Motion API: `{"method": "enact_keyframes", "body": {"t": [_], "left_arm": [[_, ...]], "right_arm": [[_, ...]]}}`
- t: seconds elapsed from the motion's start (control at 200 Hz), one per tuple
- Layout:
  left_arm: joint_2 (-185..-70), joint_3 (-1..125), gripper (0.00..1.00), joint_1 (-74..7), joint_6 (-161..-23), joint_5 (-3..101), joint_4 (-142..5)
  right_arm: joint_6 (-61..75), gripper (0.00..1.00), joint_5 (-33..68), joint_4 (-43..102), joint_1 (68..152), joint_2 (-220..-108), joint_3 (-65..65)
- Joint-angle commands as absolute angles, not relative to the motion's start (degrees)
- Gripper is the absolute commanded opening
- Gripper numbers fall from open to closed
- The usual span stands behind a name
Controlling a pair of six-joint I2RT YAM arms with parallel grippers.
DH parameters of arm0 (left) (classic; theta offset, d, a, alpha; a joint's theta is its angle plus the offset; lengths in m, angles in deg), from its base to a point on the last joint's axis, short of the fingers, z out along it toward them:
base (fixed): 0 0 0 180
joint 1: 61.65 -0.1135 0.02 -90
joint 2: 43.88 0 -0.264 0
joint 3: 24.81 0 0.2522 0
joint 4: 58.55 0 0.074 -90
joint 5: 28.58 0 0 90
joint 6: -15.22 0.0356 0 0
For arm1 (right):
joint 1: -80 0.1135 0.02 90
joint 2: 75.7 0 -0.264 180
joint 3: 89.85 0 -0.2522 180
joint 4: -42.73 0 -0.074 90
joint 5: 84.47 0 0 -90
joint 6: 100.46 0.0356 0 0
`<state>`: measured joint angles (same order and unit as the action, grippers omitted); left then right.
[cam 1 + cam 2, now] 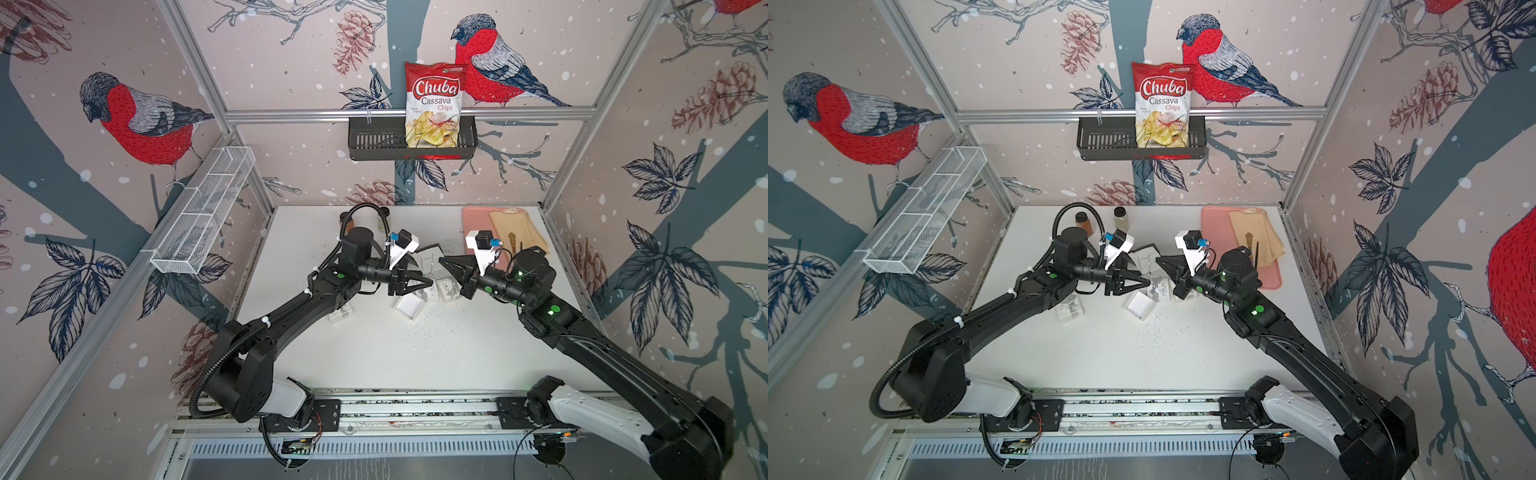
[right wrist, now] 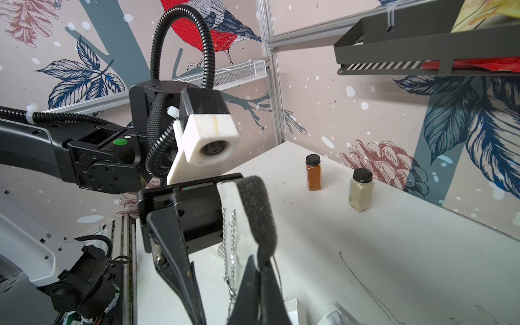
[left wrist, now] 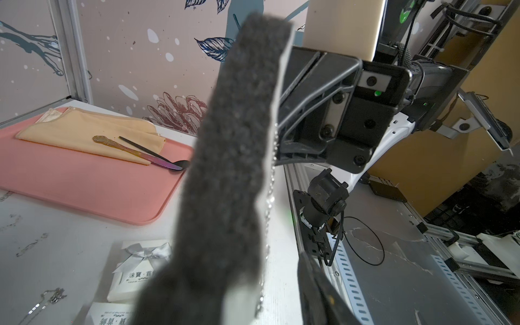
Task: Take the necklace out of the lift-off lid jewelry box
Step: Pick up the necklace from the inner lining.
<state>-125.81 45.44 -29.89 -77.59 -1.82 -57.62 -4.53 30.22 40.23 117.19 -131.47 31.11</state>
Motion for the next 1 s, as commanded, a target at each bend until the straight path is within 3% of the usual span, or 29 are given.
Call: {"method": "enact_keyframes", "body": {"t": [0.0,0.22,0.5,0.7,0.996], "left_arm": [[-125.2,45.3,0.5,-29.5,-78.3,-3.0,-53.2],[-125.5,43.9,0.51,-29.1,-84.3,-2.3,-44.5],[-125.4,44.0,0.44,-28.1,-84.8,-2.5,-44.3],[-125.9,43.9,0.31,-28.2,-87.2,-0.9,-42.1],[-128.3,43.7,0.31,-28.0,-94.7,0.3,-34.0]], "right_arm": [[-5.5,0.0,28.3,43.6,117.7,-131.3,30.6],[-5.7,0.0,26.5,44.3,118.7,-131.2,30.9],[-6.2,0.0,19.7,48.7,119.5,-127.9,34.0],[-6.8,0.0,17.1,49.9,120.0,-126.6,35.1],[-7.6,0.0,14.1,50.6,120.9,-125.8,36.0]]}}
